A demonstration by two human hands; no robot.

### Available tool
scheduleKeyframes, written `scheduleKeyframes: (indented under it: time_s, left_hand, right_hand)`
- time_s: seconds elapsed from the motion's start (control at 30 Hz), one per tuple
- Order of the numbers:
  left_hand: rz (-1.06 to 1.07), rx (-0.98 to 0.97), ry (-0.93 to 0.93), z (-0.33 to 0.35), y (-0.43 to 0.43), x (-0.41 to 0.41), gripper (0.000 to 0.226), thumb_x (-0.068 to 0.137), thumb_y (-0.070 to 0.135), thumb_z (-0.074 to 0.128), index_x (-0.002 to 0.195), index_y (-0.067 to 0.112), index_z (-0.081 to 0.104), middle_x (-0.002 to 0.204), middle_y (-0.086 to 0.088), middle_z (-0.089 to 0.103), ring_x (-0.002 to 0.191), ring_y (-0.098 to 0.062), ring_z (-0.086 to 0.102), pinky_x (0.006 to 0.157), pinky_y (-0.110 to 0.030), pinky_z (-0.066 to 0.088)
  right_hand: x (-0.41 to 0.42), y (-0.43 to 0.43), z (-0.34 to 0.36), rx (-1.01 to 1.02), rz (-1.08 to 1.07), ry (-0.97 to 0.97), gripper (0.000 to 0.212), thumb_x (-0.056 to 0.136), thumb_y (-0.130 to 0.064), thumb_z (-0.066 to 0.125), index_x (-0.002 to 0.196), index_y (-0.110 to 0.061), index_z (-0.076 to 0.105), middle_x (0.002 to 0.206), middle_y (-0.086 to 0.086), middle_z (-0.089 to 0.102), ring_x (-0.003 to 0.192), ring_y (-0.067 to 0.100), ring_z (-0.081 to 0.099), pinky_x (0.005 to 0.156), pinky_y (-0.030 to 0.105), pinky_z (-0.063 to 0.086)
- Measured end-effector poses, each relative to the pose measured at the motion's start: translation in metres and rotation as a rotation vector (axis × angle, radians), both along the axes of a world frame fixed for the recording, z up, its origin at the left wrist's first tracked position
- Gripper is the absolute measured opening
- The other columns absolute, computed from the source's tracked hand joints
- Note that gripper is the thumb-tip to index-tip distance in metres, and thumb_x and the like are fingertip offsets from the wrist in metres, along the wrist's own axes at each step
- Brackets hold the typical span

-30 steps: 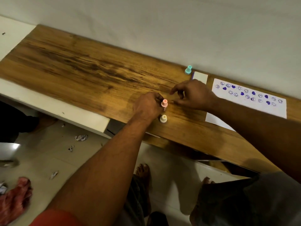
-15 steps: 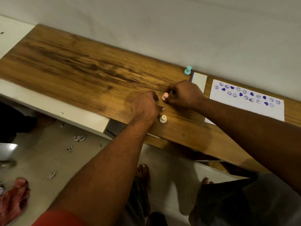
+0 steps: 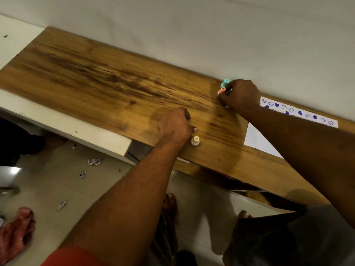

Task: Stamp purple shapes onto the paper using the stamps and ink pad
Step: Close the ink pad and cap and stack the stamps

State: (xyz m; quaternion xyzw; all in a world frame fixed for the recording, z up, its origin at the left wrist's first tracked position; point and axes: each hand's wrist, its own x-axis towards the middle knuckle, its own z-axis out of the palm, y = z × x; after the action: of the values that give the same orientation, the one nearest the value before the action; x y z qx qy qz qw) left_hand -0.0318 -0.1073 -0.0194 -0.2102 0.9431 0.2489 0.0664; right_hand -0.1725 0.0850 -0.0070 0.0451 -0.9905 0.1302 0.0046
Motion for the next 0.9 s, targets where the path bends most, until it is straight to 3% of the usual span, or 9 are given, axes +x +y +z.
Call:
scheduleKeyframes:
  time_s: [0.6,0.77,0.9]
  left_hand:
    - [-0.006,-0.008,-0.006,0.006,0.000,0.003,0.048,0.070,0.056,0.092,0.109,0.037,0.070,0.111,0.005,0.072,0.106,-0.020,0.067,0.076,-0.032,0.042]
    - [-0.017,-0.001,-0.014,0.006,-0.001,0.002,0.049,0.072,0.055,0.091,0.112,0.036,0.070,0.114,0.004,0.072,0.108,-0.020,0.067,0.083,-0.034,0.050]
    - [-0.041,0.000,0.000,0.004,-0.002,0.003,0.050,0.074,0.055,0.090,0.115,0.034,0.070,0.115,0.003,0.072,0.111,-0.021,0.066,0.090,-0.038,0.054]
  right_hand:
    - [-0.002,0.002,-0.004,-0.056,-0.010,-0.014,0.043,0.083,-0.055,0.072,0.109,-0.022,0.076,0.096,0.002,0.076,0.088,0.022,0.070,0.080,0.038,0.059]
    - [-0.002,0.006,-0.004,-0.075,-0.011,0.054,0.050,0.082,-0.063,0.073,0.114,-0.025,0.076,0.103,0.001,0.076,0.093,0.019,0.068,0.073,0.028,0.048]
    - [0.026,0.012,0.019,-0.181,0.044,0.160,0.053,0.080,-0.075,0.064,0.106,-0.031,0.077,0.079,-0.011,0.070,0.079,0.011,0.066,0.065,0.025,0.044]
